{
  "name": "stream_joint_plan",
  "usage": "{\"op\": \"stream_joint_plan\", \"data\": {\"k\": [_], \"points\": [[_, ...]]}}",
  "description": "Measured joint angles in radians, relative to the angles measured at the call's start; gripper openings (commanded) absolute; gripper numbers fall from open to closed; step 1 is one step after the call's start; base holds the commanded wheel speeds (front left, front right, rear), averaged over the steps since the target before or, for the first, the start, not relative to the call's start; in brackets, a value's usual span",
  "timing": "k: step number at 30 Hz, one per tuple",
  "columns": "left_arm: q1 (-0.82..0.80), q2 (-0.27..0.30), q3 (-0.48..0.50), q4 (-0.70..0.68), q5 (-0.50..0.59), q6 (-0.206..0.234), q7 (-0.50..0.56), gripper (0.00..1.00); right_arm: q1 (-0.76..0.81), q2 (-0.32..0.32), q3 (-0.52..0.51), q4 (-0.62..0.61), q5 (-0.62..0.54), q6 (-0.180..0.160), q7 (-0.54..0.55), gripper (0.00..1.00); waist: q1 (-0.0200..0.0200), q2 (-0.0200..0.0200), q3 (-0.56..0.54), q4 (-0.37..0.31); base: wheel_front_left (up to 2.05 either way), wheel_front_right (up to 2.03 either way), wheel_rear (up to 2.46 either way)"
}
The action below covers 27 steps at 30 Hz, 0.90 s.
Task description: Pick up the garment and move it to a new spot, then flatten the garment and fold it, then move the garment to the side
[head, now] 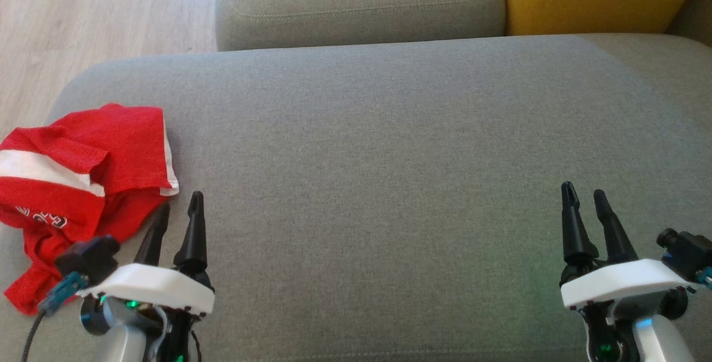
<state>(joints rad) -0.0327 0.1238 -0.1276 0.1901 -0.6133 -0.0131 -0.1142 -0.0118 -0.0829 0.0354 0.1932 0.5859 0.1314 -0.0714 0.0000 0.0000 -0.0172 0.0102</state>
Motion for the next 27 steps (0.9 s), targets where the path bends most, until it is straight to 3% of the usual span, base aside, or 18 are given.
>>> {"op": "stream_joint_plan", "data": {"k": [27], "points": [[0.002, 0.024, -0.054, 0.035, 0.268, 0.057, -0.073, 1.0, 0.0, 0.006, 0.027, 0.019, -0.319, 0.0, -0.06, 1.0, 0.0, 0.0, -0.004, 0.001, 0.0, 0.0, 0.0]]}}
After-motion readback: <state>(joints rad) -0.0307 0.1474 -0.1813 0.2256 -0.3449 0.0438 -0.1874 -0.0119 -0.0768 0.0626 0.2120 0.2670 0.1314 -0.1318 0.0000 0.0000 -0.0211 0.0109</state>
